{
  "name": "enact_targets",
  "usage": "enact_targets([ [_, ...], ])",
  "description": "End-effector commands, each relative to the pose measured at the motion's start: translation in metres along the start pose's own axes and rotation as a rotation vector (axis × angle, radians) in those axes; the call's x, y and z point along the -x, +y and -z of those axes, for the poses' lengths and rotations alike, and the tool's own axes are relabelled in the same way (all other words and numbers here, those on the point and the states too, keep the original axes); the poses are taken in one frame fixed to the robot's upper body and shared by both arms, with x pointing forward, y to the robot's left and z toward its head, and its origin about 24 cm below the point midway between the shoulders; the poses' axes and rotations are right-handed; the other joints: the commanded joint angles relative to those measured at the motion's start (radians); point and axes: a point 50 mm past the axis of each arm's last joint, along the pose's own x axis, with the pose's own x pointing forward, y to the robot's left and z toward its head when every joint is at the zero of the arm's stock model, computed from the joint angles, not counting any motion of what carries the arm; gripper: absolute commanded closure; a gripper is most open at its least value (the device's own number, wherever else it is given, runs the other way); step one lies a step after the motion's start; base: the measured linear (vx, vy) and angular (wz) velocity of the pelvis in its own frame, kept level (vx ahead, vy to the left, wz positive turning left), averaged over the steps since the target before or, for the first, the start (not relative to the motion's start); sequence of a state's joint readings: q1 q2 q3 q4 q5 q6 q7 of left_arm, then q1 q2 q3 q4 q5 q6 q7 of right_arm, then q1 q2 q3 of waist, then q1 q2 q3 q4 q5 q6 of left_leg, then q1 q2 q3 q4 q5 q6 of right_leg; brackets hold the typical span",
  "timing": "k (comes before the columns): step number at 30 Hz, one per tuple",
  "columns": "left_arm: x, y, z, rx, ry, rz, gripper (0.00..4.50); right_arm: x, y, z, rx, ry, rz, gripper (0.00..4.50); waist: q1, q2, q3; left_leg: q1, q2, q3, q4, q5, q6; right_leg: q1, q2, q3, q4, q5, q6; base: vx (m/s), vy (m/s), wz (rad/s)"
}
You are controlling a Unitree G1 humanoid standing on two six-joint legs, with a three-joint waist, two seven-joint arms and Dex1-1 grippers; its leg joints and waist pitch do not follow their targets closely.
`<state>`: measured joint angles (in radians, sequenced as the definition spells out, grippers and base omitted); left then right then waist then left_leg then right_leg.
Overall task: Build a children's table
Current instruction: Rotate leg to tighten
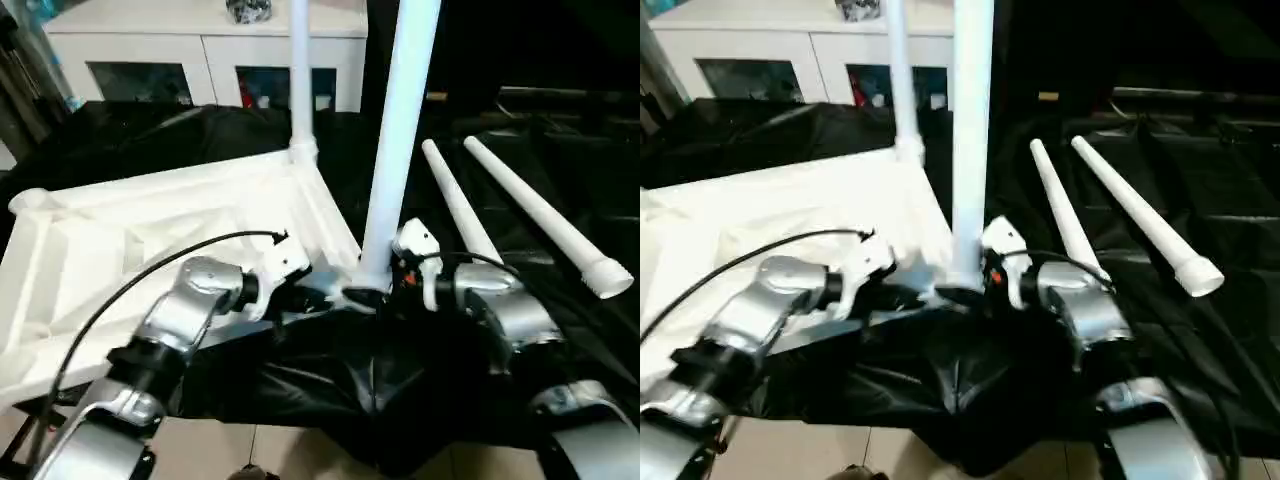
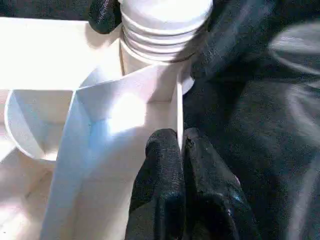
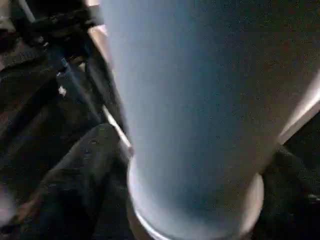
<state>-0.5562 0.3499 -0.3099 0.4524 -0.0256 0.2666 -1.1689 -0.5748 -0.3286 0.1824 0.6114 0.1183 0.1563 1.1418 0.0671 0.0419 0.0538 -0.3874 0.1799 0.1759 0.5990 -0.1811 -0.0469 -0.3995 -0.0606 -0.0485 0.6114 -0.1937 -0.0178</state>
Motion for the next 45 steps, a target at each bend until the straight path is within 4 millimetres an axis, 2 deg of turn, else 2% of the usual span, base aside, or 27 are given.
enact_targets([
  [1, -0.007, -0.009, -0.012, -0.047, -0.032, 0.096, 4.50, -0.005, 0.008, -0.002, 0.004, 0.004, -0.074, 1.10, 0.001, -0.007, -0.069, 0.022, 0.053, -0.012, -0.065, -0.158, 0.083, 0.050, -0.078, 0.040, -0.066, -0.117, -0.264, 0.000, 0.000, 0.00],
  [5, -0.006, -0.010, -0.011, -0.045, -0.029, 0.104, 4.50, -0.006, 0.012, -0.001, -0.007, 0.009, -0.098, 1.50, 0.002, -0.009, -0.069, 0.020, 0.053, -0.013, -0.066, -0.153, 0.077, 0.050, -0.080, 0.041, -0.067, -0.130, -0.257, 0.000, 0.000, 0.00],
  [10, -0.007, -0.010, -0.011, -0.035, -0.037, 0.080, 4.50, -0.013, 0.017, 0.002, -0.027, -0.004, -0.081, 1.76, 0.002, -0.009, -0.069, 0.020, 0.052, -0.013, -0.066, -0.154, 0.069, 0.049, -0.080, 0.041, -0.068, -0.143, -0.250, 0.000, 0.000, 0.00],
  [12, -0.010, -0.007, -0.013, -0.023, -0.053, 0.038, 4.50, -0.020, 0.013, 0.004, -0.063, -0.017, 0.015, 1.78, 0.000, -0.010, -0.068, 0.019, 0.052, -0.013, -0.067, -0.148, 0.066, 0.048, -0.080, 0.042, -0.067, -0.139, -0.250, 0.000, 0.000, 0.00],
  [13, -0.011, -0.007, -0.013, -0.021, -0.056, 0.029, 4.50, -0.022, 0.012, 0.004, -0.072, -0.019, 0.037, 1.78, -0.005, -0.010, -0.067, 0.020, 0.049, -0.014, -0.068, -0.160, 0.058, 0.047, -0.080, 0.041, -0.070, -0.155, -0.248, 0.000, 0.000, 0.00],
  [15, -0.019, 0.001, -0.019, -0.004, -0.073, -0.083, 4.50, -0.032, 0.003, 0.009, -0.101, 0.003, 0.214, 1.78, -0.011, -0.010, -0.065, 0.020, 0.049, -0.014, -0.070, -0.179, 0.047, 0.047, -0.081, 0.042, -0.074, -0.192, -0.240, 0.000, 0.000, 0.00],
  [17, -0.022, 0.004, -0.021, 0.002, -0.074, -0.119, 4.50, -0.035, 0.001, 0.010, -0.111, 0.012, 0.256, 1.78, -0.020, -0.009, -0.064, 0.025, 0.046, -0.017, -0.072, -0.206, 0.020, 0.046, -0.081, 0.041, -0.079, -0.244, -0.229, 0.000, 0.000, 0.00],
  [18, -0.024, 0.006, -0.022, 0.007, -0.069, -0.142, 4.50, -0.037, 0.000, 0.011, -0.127, 0.012, 0.293, 1.78, -0.022, -0.008, -0.064, 0.023, 0.046, -0.018, -0.072, -0.210, 0.019, 0.047, -0.081, 0.041, -0.079, -0.247, -0.227, 0.000, 0.000, 0.00],
  [19, -0.029, 0.010, -0.025, 0.023, -0.057, -0.207, 4.50, -0.045, -0.004, 0.011, -0.174, 0.009, 0.387, 1.79, -0.026, -0.008, -0.062, 0.024, 0.046, -0.016, -0.073, -0.221, 0.018, 0.043, -0.081, 0.044, -0.083, -0.262, -0.222, 0.000, 0.000, 0.00],
  [22, -0.043, 0.015, -0.037, 0.067, -0.075, -0.316, 4.50, -0.057, -0.010, 0.012, -0.276, 0.014, 0.587, 1.79, -0.031, -0.008, -0.064, 0.024, 0.044, -0.017, -0.072, -0.209, 0.011, 0.044, -0.081, 0.044, -0.083, -0.253, -0.221, 0.000, 0.000, 0.00],
  [25, -0.050, 0.015, -0.043, 0.076, -0.086, -0.334, 4.50, -0.064, -0.010, 0.010, -0.272, 0.002, 0.630, 1.79, -0.031, -0.011, -0.067, 0.021, 0.044, -0.017, -0.071, -0.194, 0.017, 0.047, -0.082, 0.043, -0.081, -0.220, -0.222, 0.000, 0.000, 0.00],
  [27, -0.053, 0.014, -0.045, 0.072, -0.088, -0.338, 4.50, -0.068, -0.009, 0.008, -0.263, -0.011, 0.623, 1.79, -0.030, -0.011, -0.070, 0.019, 0.044, -0.016, -0.069, -0.174, 0.030, 0.049, -0.081, 0.043, -0.077, -0.174, -0.228, 0.000, 0.000, 0.00],
  [28, -0.053, 0.014, -0.045, 0.065, -0.087, -0.336, 4.50, -0.069, -0.008, 0.006, -0.265, -0.028, 0.610, 1.44, -0.030, -0.011, -0.071, 0.017, 0.044, -0.016, -0.068, -0.162, 0.041, 0.050, -0.081, 0.043, -0.074, -0.144, -0.236, 0.000, 0.000, 0.00],
  [29, -0.054, 0.013, -0.045, 0.061, -0.087, -0.334, 4.50, -0.069, -0.008, 0.005, -0.267, -0.039, 0.604, 1.44, -0.028, -0.011, -0.071, 0.017, 0.043, -0.015, -0.067, -0.152, 0.051, 0.051, -0.081, 0.042, -0.072, -0.121, -0.241, 0.000, 0.000, 0.00],
  [31, -0.054, 0.010, -0.045, 0.043, -0.098, -0.298, 4.50, -0.069, -0.009, -0.001, -0.287, -0.084, 0.562, 1.09, -0.027, -0.012, -0.071, 0.016, 0.043, -0.014, -0.066, -0.146, 0.065, 0.053, -0.081, 0.042, -0.071, -0.106, -0.246, 0.000, 0.000, 0.00],
  [32, -0.054, 0.010, -0.045, 0.043, -0.098, -0.298, 4.50, -0.069, -0.009, -0.001, -0.287, -0.084, 0.562, 1.07, -0.027, -0.012, -0.070, 0.016, 0.044, -0.014, -0.066, -0.147, 0.067, 0.053, -0.082, 0.042, -0.072, -0.108, -0.248, 0.000, 0.000, 0.00],
  [35, -0.048, 0.005, -0.040, 0.012, -0.094, -0.218, 4.50, -0.062, -0.013, -0.008, -0.187, -0.077, 0.509, 0.66, -0.025, -0.010, -0.070, 0.017, 0.046, -0.016, -0.067, -0.163, 0.067, 0.054, -0.084, 0.041, -0.073, -0.138, -0.248, 0.000, 0.000, 0.00],
  [40, -0.038, -0.001, -0.032, -0.020, -0.084, -0.108, 4.50, -0.049, -0.011, -0.011, -0.069, -0.063, 0.340, 0.63, -0.024, -0.009, -0.071, 0.016, 0.048, -0.015, -0.065, -0.151, 0.081, 0.056, -0.082, 0.040, -0.067, -0.093, -0.259, 0.000, 0.000, 0.00],
  [42, -0.033, -0.004, -0.029, -0.036, -0.082, -0.064, 4.50, -0.041, -0.009, -0.010, -0.026, -0.057, 0.273, 0.63, -0.024, -0.005, -0.069, 0.017, 0.050, -0.013, -0.065, -0.155, 0.086, 0.053, -0.081, 0.041, -0.068, -0.097, -0.264, 0.000, 0.000, 0.00],
  [43, -0.027, -0.006, -0.025, -0.046, -0.074, -0.011, 4.50, -0.031, -0.006, -0.009, 0.005, -0.049, 0.184, 0.63, -0.020, -0.005, -0.071, 0.019, 0.052, -0.013, -0.064, -0.152, 0.087, 0.051, -0.080, 0.041, -0.067, -0.091, -0.264, 0.000, 0.000, 0.00],
  [44, -0.024, -0.007, -0.023, -0.053, -0.066, 0.011, 4.50, -0.026, -0.004, -0.008, 0.011, -0.048, 0.141, 0.63, -0.013, -0.007, -0.070, 0.018, 0.051, -0.012, -0.064, -0.156, 0.091, 0.056, -0.078, 0.039, -0.067, -0.090, -0.262, 0.000, 0.000, 0.00],
  [45, -0.023, -0.008, -0.022, -0.054, -0.063, 0.018, 4.50, -0.024, -0.003, -0.007, 0.012, -0.048, 0.126, 0.63, -0.010, -0.007, -0.070, 0.018, 0.054, -0.011, -0.063, -0.153, 0.092, 0.054, -0.078, 0.040, -0.064, -0.086, -0.261, 0.000, 0.000, 0.00],
])
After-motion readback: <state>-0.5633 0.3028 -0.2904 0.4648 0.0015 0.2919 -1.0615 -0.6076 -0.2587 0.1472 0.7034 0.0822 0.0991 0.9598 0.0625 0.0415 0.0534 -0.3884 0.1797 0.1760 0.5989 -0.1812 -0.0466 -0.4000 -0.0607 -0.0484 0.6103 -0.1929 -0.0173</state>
